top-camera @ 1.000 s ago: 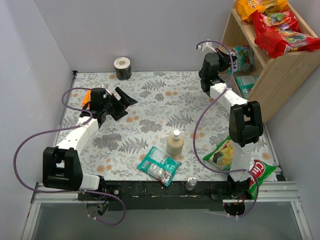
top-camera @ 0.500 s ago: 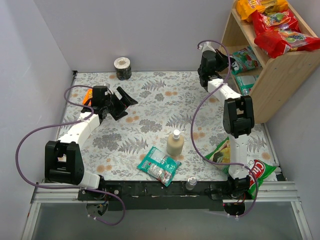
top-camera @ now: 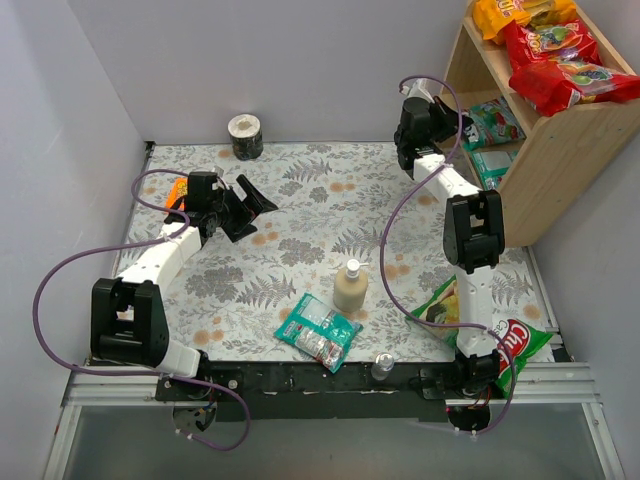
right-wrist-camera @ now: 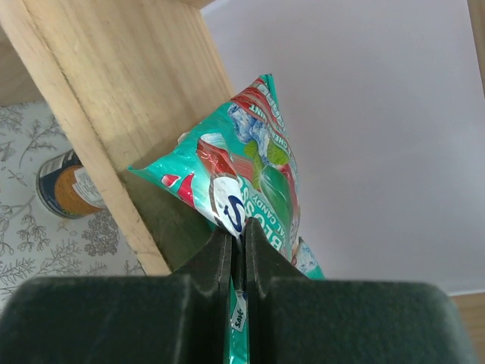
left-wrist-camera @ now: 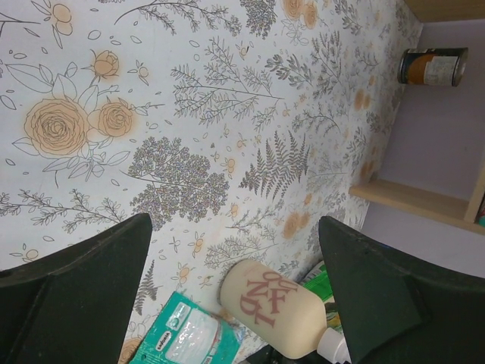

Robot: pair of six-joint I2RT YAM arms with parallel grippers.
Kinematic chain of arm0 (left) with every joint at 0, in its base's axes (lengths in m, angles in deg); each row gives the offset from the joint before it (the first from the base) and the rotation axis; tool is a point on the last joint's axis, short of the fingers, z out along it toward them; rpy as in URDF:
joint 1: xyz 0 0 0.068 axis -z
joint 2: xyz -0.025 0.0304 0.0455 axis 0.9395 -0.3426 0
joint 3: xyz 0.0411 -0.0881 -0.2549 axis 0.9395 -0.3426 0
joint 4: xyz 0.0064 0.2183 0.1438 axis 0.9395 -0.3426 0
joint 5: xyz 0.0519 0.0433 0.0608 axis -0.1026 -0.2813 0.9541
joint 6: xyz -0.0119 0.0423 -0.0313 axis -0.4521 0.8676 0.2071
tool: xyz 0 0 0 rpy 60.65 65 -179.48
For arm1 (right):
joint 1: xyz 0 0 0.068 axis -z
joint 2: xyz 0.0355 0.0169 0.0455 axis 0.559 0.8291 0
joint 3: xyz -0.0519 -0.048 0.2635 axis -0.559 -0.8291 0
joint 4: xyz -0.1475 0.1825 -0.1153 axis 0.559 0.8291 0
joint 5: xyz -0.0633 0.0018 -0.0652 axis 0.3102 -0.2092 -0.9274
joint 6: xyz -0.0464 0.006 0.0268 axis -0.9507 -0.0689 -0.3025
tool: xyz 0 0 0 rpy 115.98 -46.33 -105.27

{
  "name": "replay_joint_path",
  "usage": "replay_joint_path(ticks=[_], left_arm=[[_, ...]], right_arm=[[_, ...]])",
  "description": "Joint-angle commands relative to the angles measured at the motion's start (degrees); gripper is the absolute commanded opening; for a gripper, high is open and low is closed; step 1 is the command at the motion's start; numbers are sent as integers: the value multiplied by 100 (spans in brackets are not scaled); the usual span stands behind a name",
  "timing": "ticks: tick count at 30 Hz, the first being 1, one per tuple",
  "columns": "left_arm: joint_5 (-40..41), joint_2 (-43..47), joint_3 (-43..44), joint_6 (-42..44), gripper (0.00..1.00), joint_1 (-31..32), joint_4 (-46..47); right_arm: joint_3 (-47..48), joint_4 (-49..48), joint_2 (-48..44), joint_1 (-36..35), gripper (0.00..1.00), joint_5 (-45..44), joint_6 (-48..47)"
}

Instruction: Place and organize the candy bags onto the shelf

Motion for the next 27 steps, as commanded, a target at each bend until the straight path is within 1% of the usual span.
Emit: replay_joint_path(ticks=[1,3,4,8,10,11,14,18,21,22,25,27], left_arm=[[-59,47,152,75,92,25,-23],[-85,30,135,84,92,34,-14],[-85,30,126,84,92,34,-14],[-103,30,91,66,92,52,12],[-112,38,65,58,92,60,21],[-112,38,64,57,92,60,30],[-112,56,56,49,92,69,39],[-138,65,56,57,92,69,56],[-164,82,38,49,92,61,65],[-156,91,21,49,93,69,74],[-147,118,3,58,92,69,65],[-156,135,-15,57,93,69,65]], right_arm=[[-131,-106,-276,26,5,-448,300],[-316,68,-417,35,5,-431,458],[-334,192,-540,26,5,-405,703],[-405,1034,-717,26,5,-317,1320],[-553,1273,-856,35,5,-299,1574],[-598,1631,-927,26,5,-247,1976],[-686,2099,-1130,26,6,-115,2523],[-625,2205,-1078,26,9,-167,2533],[-546,2503,-1086,26,20,-141,2830],[-519,2574,-1086,26,28,-89,2884],[-388,2636,-1016,26,42,-53,2894],[-186,2689,-911,26,44,-9,2859]])
